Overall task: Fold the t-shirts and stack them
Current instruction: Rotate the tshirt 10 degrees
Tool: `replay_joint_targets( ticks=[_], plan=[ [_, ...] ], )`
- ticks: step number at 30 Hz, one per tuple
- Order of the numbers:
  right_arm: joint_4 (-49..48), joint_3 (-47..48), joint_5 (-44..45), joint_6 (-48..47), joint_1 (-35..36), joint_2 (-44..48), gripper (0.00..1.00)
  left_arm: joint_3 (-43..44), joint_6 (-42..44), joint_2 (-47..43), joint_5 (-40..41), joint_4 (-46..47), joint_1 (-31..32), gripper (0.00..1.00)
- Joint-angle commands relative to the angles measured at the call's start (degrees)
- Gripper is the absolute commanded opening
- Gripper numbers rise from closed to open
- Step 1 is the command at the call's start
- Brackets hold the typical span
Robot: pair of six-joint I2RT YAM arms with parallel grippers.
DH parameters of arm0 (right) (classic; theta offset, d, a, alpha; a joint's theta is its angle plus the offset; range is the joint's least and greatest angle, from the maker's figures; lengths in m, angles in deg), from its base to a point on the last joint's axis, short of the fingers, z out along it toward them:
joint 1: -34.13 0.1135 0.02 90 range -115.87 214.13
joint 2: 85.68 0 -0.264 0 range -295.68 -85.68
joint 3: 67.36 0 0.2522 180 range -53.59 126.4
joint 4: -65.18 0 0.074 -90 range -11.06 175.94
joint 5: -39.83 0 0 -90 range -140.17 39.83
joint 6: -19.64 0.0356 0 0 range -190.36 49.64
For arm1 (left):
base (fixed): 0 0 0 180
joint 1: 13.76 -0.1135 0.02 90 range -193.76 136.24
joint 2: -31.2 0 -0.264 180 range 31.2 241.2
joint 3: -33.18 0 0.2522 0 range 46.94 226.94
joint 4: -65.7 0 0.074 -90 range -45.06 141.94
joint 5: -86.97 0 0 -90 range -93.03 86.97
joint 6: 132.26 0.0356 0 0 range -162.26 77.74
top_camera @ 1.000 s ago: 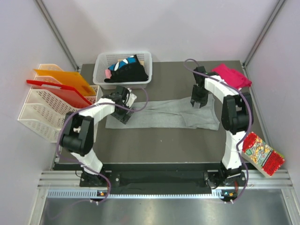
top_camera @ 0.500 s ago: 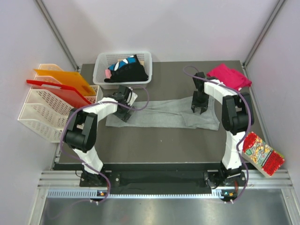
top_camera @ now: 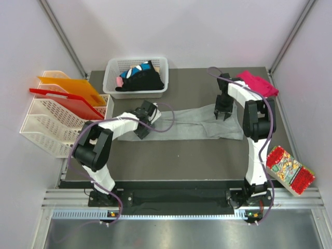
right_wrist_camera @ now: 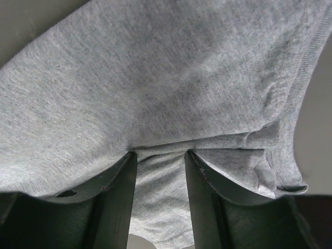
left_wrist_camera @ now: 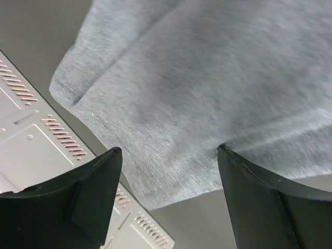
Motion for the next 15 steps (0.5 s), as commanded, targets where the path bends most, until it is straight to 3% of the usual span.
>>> replay_joint_targets(
  ticks=[1, 5, 15],
  plan=[
    [-7.58, 6.16, 5.85, -2.36, -2.90, -5.17, 0.43, -3.30, -0.87, 6.18, -7.26, -13.49, 6.20, 0.81],
    [-5.12, 10.58, 7.44, -2.63, -4.31, -8.77, 0.43, -1.81, -1.04, 7.06, -11.04, -16.65, 11.47, 0.81],
    [-4.24, 13.56, 8.41, -2.81, -9.31, -10.54, 0.43, 2.95, -2.36, 12.07, -22.62, -19.29, 17.11, 0.80]
  ],
)
